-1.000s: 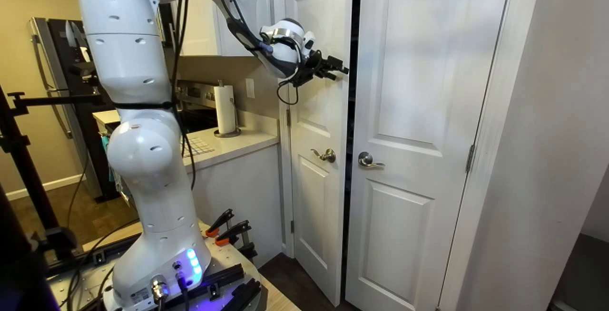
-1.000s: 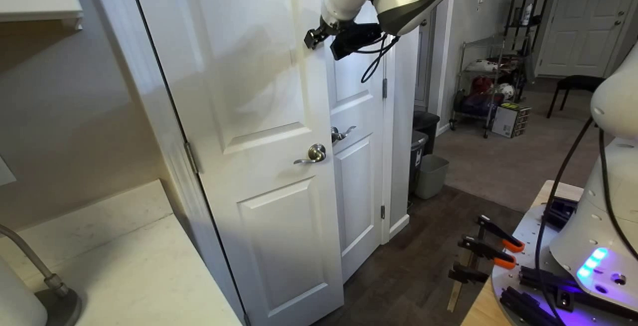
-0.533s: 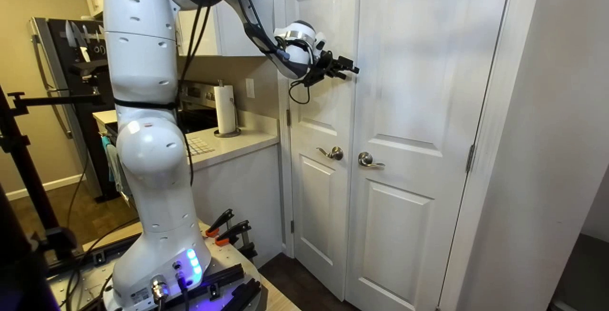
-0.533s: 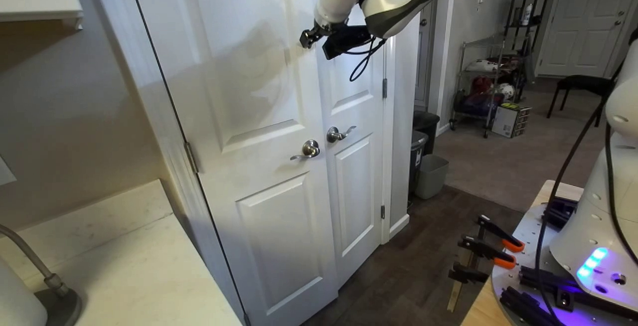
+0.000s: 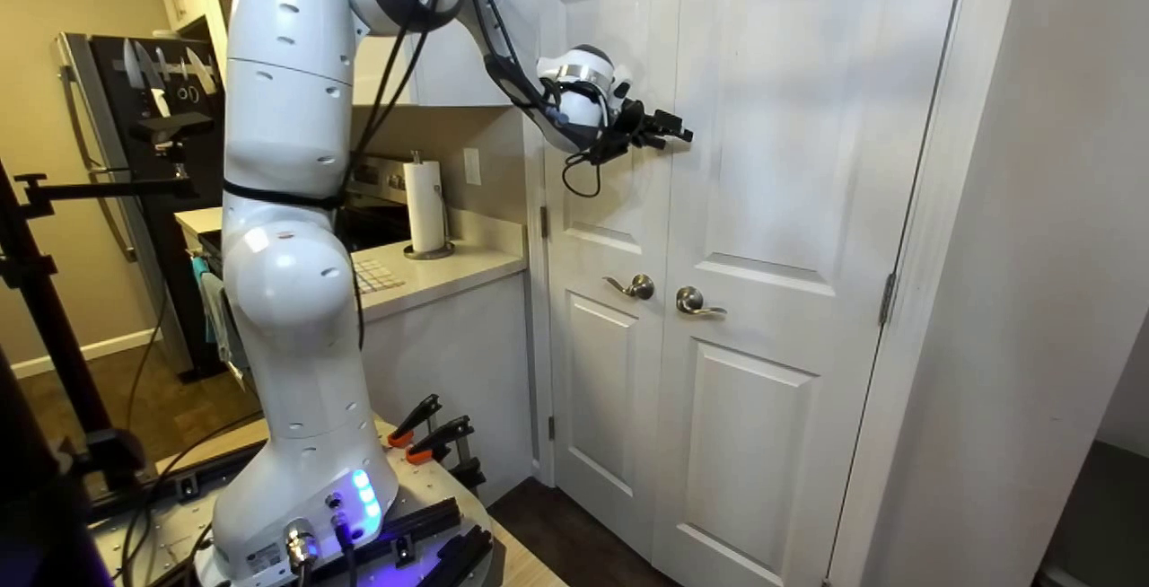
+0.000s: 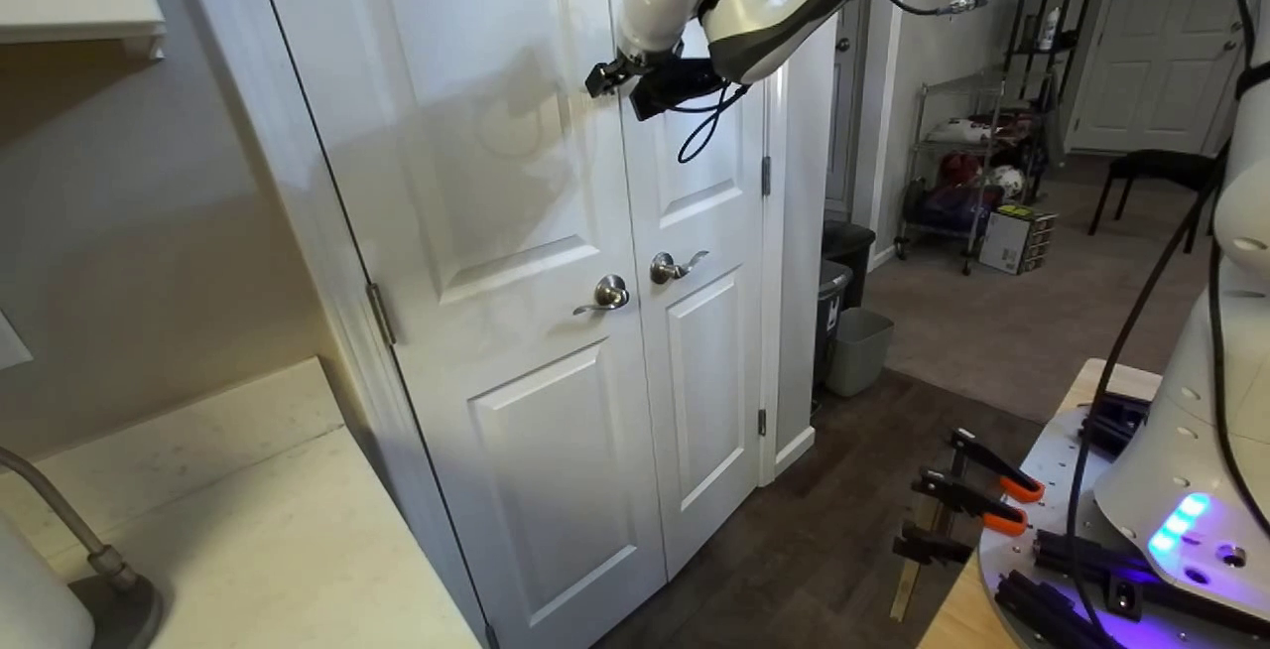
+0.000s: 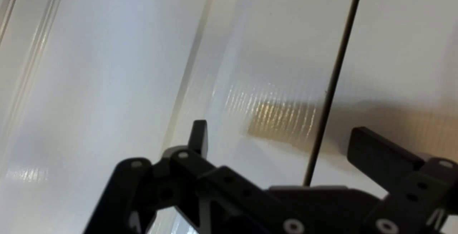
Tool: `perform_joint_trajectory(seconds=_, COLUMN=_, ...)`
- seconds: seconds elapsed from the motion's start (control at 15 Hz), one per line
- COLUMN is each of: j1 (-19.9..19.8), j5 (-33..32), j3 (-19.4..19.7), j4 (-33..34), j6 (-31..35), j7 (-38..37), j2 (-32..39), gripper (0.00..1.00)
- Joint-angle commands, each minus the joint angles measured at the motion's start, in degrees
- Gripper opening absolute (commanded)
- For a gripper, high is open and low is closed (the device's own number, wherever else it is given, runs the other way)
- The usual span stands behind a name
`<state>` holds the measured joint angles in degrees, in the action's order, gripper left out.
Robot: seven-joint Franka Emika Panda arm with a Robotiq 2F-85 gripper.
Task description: Close the cabinet door
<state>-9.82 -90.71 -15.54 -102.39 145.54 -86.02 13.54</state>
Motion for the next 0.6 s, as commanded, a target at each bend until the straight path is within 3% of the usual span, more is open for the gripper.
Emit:
perform_joint_trajectory(seconds=0.0, j1=4.93, j5=4.34, j3=5.88, j4=-0.19, j6=2.28, j7=1.66, j2=-0.31, gripper=1.0)
perform_joint_trajectory(seconds=0.13, j1=6.3, j5=8.65, j3=7.47, j4=-3.22, j6=3.5, j7=2.94, j2=-2.17, gripper=1.0)
perform_joint_trajectory(seconds=0.2, j1=4.22, j5=9.73, j3=5.01, j4=-4.61, j6=2.62, j7=2.88, j2=-3.0, gripper=1.0)
perform_joint_trajectory(seconds=0.27, j1=4.46, j5=11.64, j3=5.15, j4=-6.1, j6=2.26, j7=3.16, j2=-4.19, gripper=1.0)
perform_joint_trajectory(seconds=0.33, j1=7.28, j5=14.26, j3=8.07, j4=-7.31, j6=2.67, j7=3.71, j2=-5.3, gripper=1.0)
perform_joint_trajectory(seconds=0.53, j1=8.99, j5=20.45, j3=8.59, j4=-11.78, j6=2.71, j7=5.28, j2=-9.47, gripper=1.0)
